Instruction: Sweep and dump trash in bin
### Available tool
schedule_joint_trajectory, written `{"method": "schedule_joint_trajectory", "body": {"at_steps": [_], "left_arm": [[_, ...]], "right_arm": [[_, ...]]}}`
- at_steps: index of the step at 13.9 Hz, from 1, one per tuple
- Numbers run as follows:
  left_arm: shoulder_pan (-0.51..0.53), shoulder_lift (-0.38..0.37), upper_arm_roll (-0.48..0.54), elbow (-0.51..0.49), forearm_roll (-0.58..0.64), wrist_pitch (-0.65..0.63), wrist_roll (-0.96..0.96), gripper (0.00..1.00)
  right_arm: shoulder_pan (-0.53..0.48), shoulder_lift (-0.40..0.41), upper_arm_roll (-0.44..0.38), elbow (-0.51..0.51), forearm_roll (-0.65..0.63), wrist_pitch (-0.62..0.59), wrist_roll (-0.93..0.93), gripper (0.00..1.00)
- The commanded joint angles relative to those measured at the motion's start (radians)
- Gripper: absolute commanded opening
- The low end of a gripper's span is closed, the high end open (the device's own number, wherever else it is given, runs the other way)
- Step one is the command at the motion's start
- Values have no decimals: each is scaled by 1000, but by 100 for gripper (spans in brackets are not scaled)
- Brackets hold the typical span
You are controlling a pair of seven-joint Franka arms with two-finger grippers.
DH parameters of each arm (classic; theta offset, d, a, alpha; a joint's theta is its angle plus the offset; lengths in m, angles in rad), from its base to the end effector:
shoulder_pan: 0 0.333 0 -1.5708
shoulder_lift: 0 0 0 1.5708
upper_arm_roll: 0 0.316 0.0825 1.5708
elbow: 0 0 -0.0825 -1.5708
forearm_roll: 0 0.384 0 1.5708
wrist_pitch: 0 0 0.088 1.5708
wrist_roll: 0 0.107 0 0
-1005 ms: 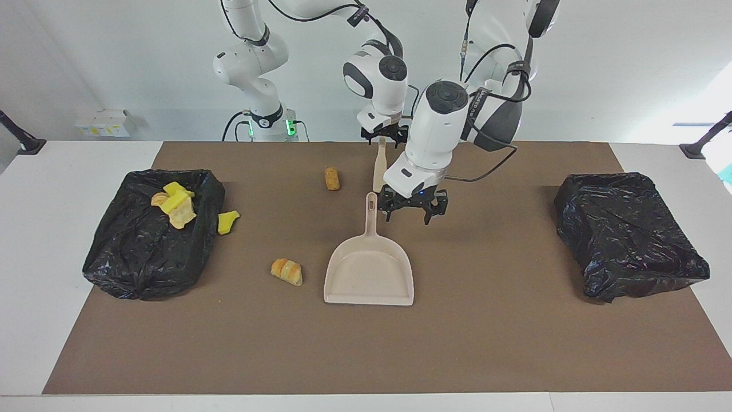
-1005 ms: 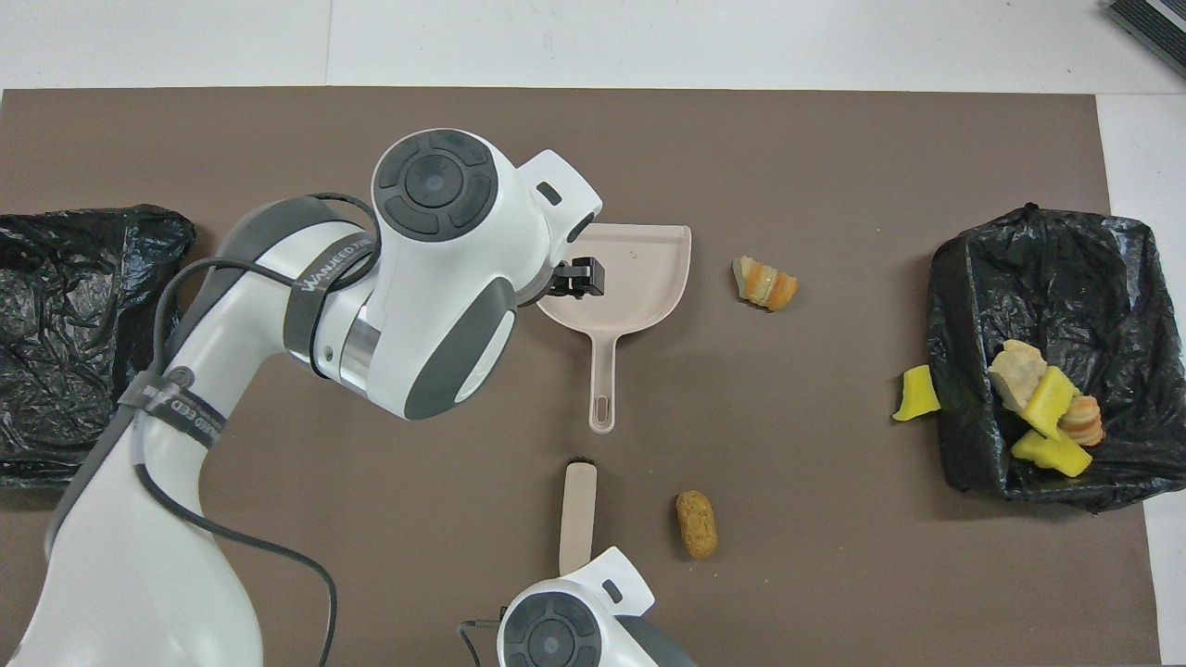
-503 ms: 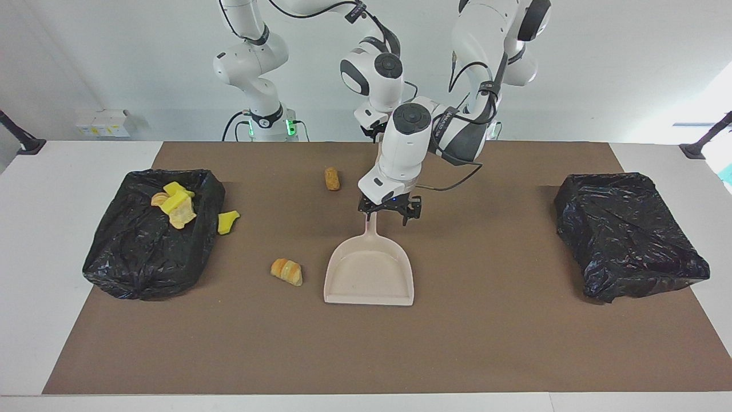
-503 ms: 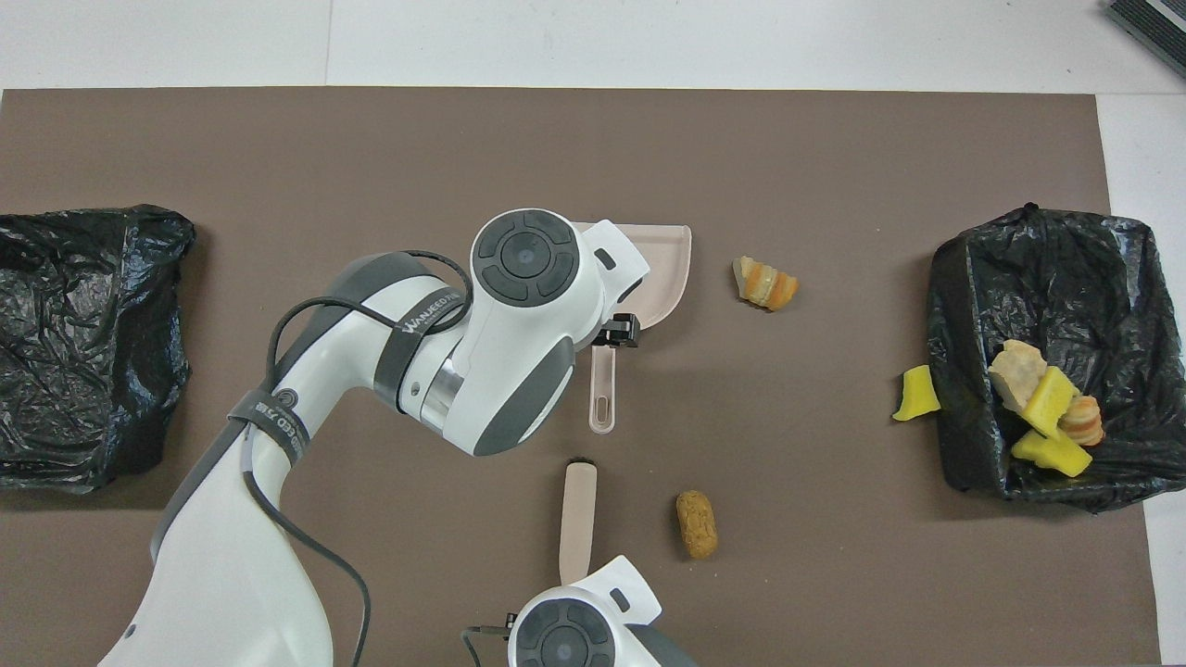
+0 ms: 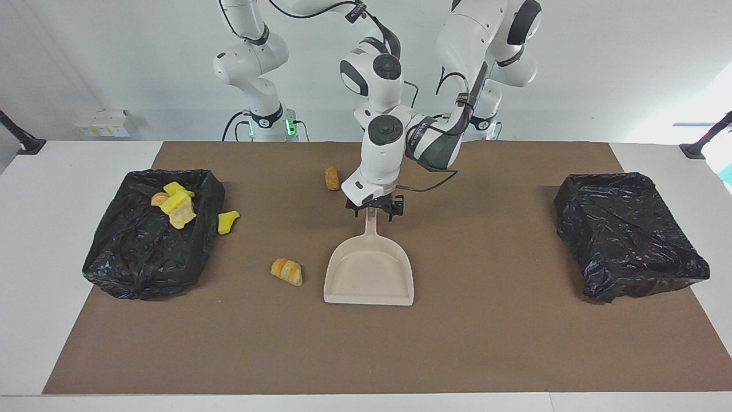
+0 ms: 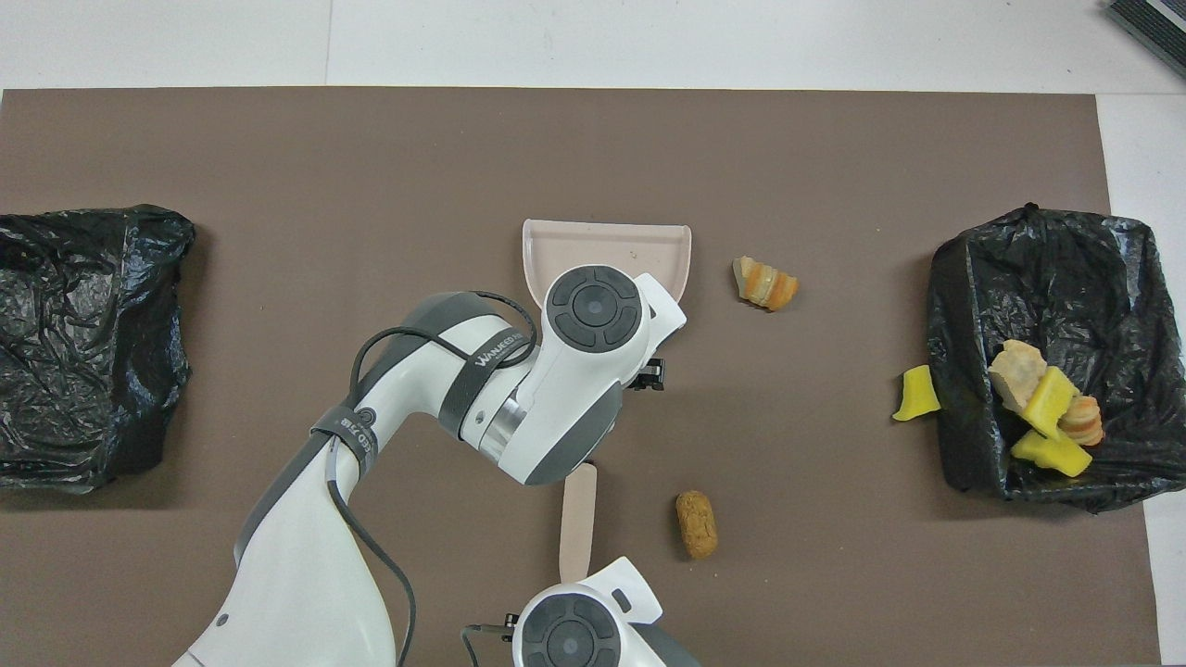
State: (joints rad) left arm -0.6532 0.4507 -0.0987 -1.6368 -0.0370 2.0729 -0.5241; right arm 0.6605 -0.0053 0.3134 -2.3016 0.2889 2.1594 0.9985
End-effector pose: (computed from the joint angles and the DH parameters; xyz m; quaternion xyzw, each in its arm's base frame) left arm 0.4954 -0.4555 0.3566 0.9943 -0.0999 -0.0275 0.0265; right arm 0.2696 0.4171 0.3395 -0.9862 0.1001 0.1318 0.0060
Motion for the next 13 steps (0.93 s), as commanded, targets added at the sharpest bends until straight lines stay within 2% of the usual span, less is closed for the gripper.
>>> {"method": "schedule_joint_trajectory", "body": {"at_steps": [1,2,3,4,5,9,13], "left_arm": [[-22,-12,17,-23,-9,13,-8,81],[-22,-12,17,-17,-9,9,-8,59],[-22,-12,17,-15,-9,4,-10,27],[-22,-12,17,-15,-9,-7,-10,0],[-22,-12,17,-15,-4,-10,-8,0],[-3,-35,19,-15,5,-26,59,0],[64,-105,30,-14,5,-85,260,0]], "right_arm": [[-6,-13,1,-27,26,37,-18,40],[-6,-13,1,-27,26,34,-18,32],[-7,-13,1,-27,26,34,-17,20],[-9,-12,0,-27,26,28,-17,7],[-12,-12,0,-27,26,25,-20,0],[-44,-27,-5,1,24,-85,-44,0],[-114,-133,-7,4,23,-257,-58,0]]}}
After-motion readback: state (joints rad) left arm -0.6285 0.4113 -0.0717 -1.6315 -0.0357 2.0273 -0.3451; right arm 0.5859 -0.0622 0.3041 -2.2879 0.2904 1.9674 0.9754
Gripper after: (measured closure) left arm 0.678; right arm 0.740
